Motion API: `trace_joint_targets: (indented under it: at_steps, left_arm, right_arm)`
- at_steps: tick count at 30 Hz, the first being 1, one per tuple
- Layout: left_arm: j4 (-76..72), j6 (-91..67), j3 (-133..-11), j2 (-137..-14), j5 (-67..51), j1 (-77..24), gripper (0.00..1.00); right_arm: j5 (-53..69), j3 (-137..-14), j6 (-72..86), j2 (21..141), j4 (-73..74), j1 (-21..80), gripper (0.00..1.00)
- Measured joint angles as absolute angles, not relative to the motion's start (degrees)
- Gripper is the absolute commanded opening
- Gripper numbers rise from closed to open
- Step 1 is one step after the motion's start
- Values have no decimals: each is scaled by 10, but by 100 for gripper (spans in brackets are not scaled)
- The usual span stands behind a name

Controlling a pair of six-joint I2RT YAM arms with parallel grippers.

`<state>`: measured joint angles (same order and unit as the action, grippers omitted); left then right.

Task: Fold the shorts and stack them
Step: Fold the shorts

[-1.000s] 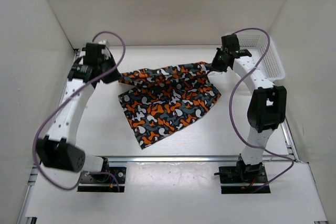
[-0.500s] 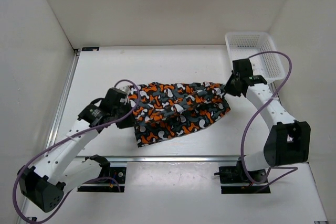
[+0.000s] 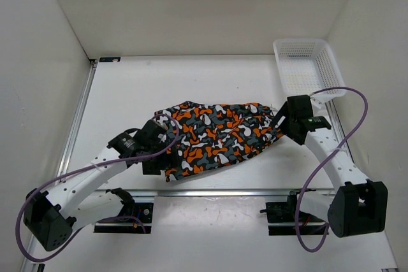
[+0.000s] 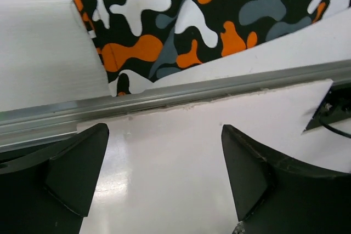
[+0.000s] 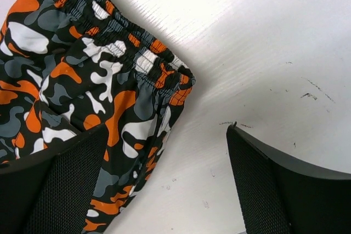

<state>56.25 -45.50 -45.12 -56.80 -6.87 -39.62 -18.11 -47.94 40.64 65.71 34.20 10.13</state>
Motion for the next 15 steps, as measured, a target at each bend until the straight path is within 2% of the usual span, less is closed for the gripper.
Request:
trace_joint_targets:
  at_steps: [2, 9, 12, 15]
  left_arm:
    - [567, -464, -460, -580, -56, -396, 89]
    - [556, -488, -476, -653, -13, -393, 83]
    - [541, -492, -482, -705, -1, -376, 81]
    - [521, -490, -491, -754, 8, -350, 77]
  right_arm:
    - [-178, -479, 406, 664, 342, 101, 93]
    - [-130, -473, 409, 727, 320, 90, 96]
    - [-115, -465, 412, 759, 300, 87, 93]
    - [-104, -458, 418, 798, 274, 86, 83]
